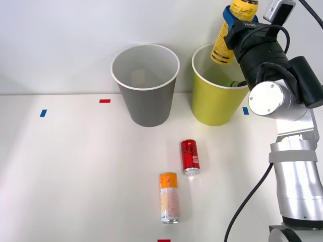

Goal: Put cans in the gray bin, plastic bottles in the light green bin

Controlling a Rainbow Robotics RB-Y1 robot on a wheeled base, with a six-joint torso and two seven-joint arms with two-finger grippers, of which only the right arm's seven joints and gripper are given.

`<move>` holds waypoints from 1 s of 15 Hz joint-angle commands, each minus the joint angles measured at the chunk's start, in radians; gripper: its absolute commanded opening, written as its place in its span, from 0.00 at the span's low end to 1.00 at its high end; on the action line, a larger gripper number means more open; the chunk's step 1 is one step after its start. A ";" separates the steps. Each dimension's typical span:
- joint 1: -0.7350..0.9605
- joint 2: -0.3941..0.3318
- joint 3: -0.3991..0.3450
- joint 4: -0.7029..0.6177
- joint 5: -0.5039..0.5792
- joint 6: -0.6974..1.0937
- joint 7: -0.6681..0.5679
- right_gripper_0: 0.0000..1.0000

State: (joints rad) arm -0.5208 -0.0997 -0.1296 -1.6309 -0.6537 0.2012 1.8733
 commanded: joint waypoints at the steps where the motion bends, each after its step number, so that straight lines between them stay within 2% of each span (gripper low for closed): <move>1: -0.007 0.000 0.004 0.010 0.002 -0.002 0.001 0.14; 3: -0.007 0.002 0.008 0.008 0.000 -0.002 -0.002 1.00; 6: -0.002 0.006 0.025 0.008 0.002 -0.023 0.006 1.00; 11: 0.076 0.015 0.111 -0.006 0.000 -0.177 0.009 1.00; 15: 0.260 0.015 0.163 -0.193 0.000 -0.189 0.009 1.00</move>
State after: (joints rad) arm -0.3215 -0.0819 0.0152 -1.7604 -0.6532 0.0137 1.8829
